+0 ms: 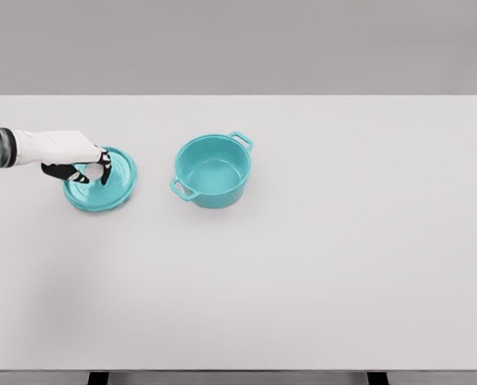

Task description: Cover the pot with left arm

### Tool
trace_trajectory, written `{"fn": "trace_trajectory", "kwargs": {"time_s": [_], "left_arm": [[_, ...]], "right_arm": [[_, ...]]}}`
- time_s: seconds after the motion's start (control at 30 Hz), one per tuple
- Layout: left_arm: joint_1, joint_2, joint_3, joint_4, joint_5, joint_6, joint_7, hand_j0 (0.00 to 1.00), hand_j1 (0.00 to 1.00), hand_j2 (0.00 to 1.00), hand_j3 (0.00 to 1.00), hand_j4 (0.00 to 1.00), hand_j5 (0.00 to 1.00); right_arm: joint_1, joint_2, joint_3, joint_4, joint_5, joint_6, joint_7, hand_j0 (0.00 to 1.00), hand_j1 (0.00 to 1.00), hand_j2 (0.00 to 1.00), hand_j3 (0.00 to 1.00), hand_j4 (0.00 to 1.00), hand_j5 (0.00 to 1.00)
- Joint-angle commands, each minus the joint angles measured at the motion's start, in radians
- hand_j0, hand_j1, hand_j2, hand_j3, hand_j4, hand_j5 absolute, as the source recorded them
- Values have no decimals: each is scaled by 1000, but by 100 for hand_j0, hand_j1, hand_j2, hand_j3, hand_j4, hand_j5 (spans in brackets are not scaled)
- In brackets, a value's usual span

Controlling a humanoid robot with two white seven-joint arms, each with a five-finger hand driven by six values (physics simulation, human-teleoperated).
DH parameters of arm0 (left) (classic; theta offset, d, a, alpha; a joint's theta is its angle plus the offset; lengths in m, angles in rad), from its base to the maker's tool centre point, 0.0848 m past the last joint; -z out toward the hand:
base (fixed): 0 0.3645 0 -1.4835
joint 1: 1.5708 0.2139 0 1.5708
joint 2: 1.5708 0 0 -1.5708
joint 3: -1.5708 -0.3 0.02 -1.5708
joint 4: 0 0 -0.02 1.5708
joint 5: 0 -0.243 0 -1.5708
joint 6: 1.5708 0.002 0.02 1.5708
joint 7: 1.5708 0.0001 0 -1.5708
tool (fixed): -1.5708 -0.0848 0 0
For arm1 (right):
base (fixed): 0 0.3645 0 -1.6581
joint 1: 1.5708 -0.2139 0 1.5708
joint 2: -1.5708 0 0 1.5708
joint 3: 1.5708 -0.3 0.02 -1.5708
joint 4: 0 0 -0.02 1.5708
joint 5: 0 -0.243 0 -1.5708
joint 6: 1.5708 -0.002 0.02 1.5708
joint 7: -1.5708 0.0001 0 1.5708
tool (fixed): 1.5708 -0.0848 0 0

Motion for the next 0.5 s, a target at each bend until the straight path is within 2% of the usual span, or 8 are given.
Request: {"fn": "trace_trajectory", "kwargs": {"time_s": [0.0, 0.17, 0.37, 0.47], "left_arm": [[-2, 6, 2, -14, 6, 2, 0, 42, 42, 42, 42, 42, 42], [-14, 29, 2, -81, 63, 2, 0, 42, 42, 42, 42, 42, 42], [-28, 29, 2, -109, 101, 2, 0, 43, 43, 43, 43, 43, 43], [-43, 28, 0, -158, 104, 2, 0, 43, 43, 43, 43, 43, 43]], "right_arm": [[0, 0, 1, 0, 0, 0, 0, 100, 100, 100, 100, 100, 100], [0, 0, 1, 0, 0, 0, 0, 100, 100, 100, 100, 100, 100], [0, 0, 0, 0, 0, 0, 0, 100, 100, 100, 100, 100, 100], [-2, 0, 1, 1, 0, 0, 0, 100, 100, 100, 100, 100, 100]]}}
